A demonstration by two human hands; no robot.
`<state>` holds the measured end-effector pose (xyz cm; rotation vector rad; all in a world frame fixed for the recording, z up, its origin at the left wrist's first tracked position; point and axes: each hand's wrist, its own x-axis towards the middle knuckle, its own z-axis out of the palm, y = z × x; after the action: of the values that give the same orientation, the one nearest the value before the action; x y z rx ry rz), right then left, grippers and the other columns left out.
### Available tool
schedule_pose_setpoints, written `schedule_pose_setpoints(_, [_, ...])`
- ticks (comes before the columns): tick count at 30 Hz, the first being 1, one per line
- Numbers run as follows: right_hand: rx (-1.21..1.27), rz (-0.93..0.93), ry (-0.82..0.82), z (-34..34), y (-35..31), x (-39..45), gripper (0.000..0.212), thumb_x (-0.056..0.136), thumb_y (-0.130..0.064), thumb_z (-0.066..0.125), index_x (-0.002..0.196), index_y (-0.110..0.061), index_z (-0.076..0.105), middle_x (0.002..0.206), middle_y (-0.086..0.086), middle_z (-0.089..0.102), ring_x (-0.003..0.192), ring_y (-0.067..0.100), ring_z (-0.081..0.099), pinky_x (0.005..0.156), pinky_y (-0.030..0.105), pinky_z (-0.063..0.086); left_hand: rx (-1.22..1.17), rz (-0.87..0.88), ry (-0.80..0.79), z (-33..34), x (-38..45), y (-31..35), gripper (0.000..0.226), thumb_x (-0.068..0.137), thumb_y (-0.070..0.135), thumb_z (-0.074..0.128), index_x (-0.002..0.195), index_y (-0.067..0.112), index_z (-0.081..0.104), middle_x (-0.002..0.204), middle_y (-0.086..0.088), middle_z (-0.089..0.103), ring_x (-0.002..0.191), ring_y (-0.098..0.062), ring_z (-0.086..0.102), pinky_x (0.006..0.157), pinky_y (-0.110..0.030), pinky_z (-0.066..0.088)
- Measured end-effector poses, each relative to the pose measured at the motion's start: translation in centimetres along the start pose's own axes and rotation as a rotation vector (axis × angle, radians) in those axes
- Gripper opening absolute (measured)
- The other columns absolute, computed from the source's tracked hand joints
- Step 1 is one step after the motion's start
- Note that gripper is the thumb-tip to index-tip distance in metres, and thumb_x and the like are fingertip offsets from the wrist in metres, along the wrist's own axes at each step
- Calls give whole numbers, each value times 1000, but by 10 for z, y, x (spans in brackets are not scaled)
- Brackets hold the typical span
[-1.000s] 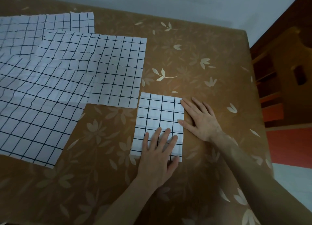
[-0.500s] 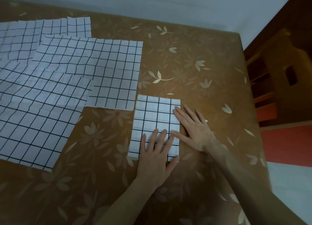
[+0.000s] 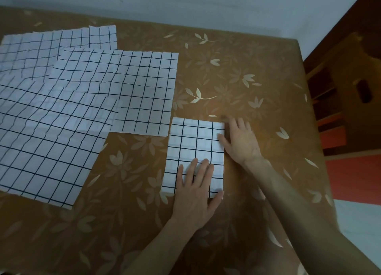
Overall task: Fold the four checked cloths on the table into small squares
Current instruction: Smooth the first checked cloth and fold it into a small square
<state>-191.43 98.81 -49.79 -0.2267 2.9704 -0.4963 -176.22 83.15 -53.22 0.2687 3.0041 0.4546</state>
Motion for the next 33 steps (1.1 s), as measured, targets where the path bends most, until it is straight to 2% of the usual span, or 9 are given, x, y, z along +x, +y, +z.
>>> schedule_pose_setpoints(5, [266,307,-8,-1,-19,-28,35,97,-28,63,122,-10,47,102,16,71,94,41,67,76,45,54,-108,-44,57,-3,0,1,50,106,45,30,148,29,50,155,-1,44,148,-21,32,122,-55,25])
schedule_pose_setpoints(10, [353,433,-53,11,-31,-49,32,95,-32,64,123,-18,56,101,1,72,96,29,68,74,36,50,-87,-53,42,-12,3,-3,50,99,39,31,142,29,54,138,-2,57,133,-23,49,113,-52,39])
schedule_pose_setpoints(13, [404,514,-68,13,-33,-57,22,94,-36,64,111,-21,62,96,-5,69,94,25,66,74,34,46,-237,-79,114,-20,7,-6,47,100,31,29,138,25,56,133,3,58,127,-17,50,111,-45,41])
schedule_pose_setpoints(15, [426,527,-83,13,-33,-62,15,94,-33,64,103,-21,65,92,-5,69,91,23,65,74,33,45,-356,-194,186,-26,10,-9,42,102,25,34,136,20,58,131,2,59,124,-16,51,106,-44,46])
schedule_pose_setpoints(18, [491,474,-54,14,-31,-70,10,96,-29,64,100,-20,64,90,-8,70,88,19,66,72,31,46,-314,-451,270,-37,21,-17,40,102,24,47,141,16,51,138,-5,55,127,-23,49,104,-46,47])
schedule_pose_setpoints(21, [623,446,-19,10,-26,-76,7,98,-27,65,97,-21,64,89,-9,73,86,13,69,67,27,48,-330,-706,175,-53,40,-24,51,103,32,51,149,12,39,151,-13,44,133,-29,43,107,-45,42])
schedule_pose_setpoints(26, [1041,430,-49,-5,-19,-83,12,102,-18,63,93,-11,60,61,-13,68,64,3,67,69,20,50,-350,-735,65,-62,63,-34,47,102,34,50,141,10,44,142,-13,45,127,-31,47,107,-49,44])
schedule_pose_setpoints(30, [1328,444,-59,-17,-17,-86,8,101,-13,63,99,-5,62,81,9,78,77,18,75,70,25,58,-558,-760,16,-65,72,-37,28,104,40,44,117,17,52,105,-4,64,86,-24,65,74,-41,56])
schedule_pose_setpoints(33, [1393,471,-113,-19,-13,-87,14,102,-13,63,105,0,63,96,18,78,83,24,77,70,27,61,-734,-792,-55,-65,74,-37,26,105,41,43,113,18,54,92,1,69,80,-20,67,71,-38,56])
